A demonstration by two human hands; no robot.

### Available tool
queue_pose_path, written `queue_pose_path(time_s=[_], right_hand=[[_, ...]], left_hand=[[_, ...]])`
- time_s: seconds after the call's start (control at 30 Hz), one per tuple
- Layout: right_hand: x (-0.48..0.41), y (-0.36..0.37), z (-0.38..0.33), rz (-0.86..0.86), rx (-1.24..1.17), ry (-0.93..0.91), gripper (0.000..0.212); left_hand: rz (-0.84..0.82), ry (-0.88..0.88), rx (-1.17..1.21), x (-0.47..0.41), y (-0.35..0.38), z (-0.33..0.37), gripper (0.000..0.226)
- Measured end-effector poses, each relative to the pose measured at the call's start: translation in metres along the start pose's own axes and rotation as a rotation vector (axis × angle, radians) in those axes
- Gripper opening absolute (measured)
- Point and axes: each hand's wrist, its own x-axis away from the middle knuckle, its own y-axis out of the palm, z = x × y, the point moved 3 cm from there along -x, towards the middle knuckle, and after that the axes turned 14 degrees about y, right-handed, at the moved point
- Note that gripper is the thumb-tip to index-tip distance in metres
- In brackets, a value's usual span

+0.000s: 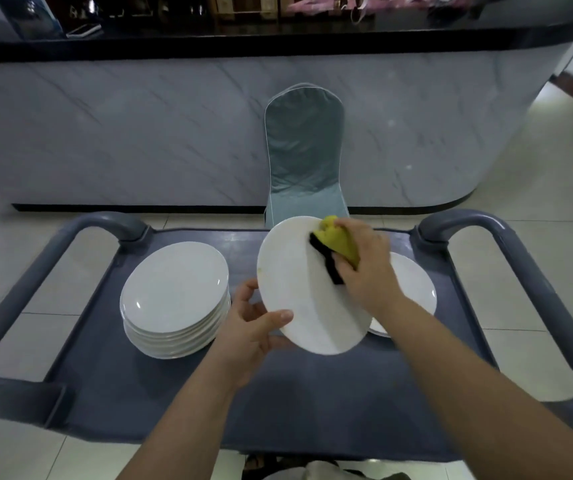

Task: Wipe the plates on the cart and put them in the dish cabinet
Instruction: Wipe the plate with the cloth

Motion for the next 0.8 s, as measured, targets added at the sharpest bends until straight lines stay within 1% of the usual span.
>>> queue_pose_path(time_s=[0.03,0.07,0.13,0.2,0.23,0.27,0.3,0.37,0.43,0.47,0.5,0.57,0.63,0.67,0.7,0.73,0.8], right_hand=[[-0.003,0.010,-0.017,0.024,-0.049,0.014,0.055],[0.001,0.018,-0.033,-0.001,-0.085,0.001,0.055],[0.024,0.022,-0.044,-0.147,-0.117,-0.130,0.058],[0.054,0.016,-0.024,-0.341,-0.108,-0.280,0.061],[0.063,0.010,-0.006,-0.388,-0.082,-0.308,0.063],[0.064,0.005,0.011,-0.378,-0.052,-0.290,0.064],[0.058,0.002,0.027,-0.318,-0.032,-0.216,0.064],[0.032,0.003,0.041,-0.142,-0.022,-0.008,0.060],[0.005,0.011,0.023,0.004,-0.065,0.126,0.052],[-0.002,0.016,0.005,0.038,-0.105,0.138,0.050],[-0.004,0.021,-0.014,0.041,-0.142,0.109,0.050],[0.012,0.023,-0.042,-0.049,-0.157,-0.032,0.052],[0.039,0.019,-0.041,-0.231,-0.134,-0.211,0.058],[0.051,0.015,-0.028,-0.326,-0.115,-0.264,0.062],[0.057,0.010,-0.009,-0.374,-0.085,-0.286,0.064],[0.058,0.004,0.010,-0.370,-0.050,-0.272,0.065],[0.051,-0.009,0.039,-0.287,-0.015,-0.128,0.063]], left_hand=[[-0.003,0.010,-0.011,-0.001,0.003,0.002,0.063],[0.005,0.028,-0.021,-0.003,0.003,0.006,0.058],[0.033,0.069,-0.037,-0.006,-0.005,0.015,0.051],[0.078,0.092,-0.061,-0.006,-0.017,0.025,0.051],[0.097,0.097,-0.086,-0.006,-0.022,0.028,0.053],[0.102,0.098,-0.118,-0.006,-0.024,0.029,0.054],[0.096,0.092,-0.142,-0.005,-0.024,0.028,0.054],[0.072,0.067,-0.150,-0.004,-0.016,0.021,0.058],[0.039,0.045,-0.142,-0.003,-0.005,0.013,0.058],[0.034,0.038,-0.131,-0.004,0.000,0.010,0.055],[0.042,0.039,-0.114,-0.006,0.003,0.008,0.051],[0.077,0.059,-0.076,-0.010,0.001,0.010,0.046],[0.131,0.074,-0.062,-0.013,-0.008,0.017,0.047],[0.149,0.075,-0.077,-0.013,-0.014,0.020,0.049],[0.160,0.072,-0.108,-0.014,-0.018,0.022,0.050],[0.166,0.069,-0.153,-0.015,-0.022,0.024,0.048],[0.169,0.080,-0.259,-0.018,-0.028,0.030,0.036]])
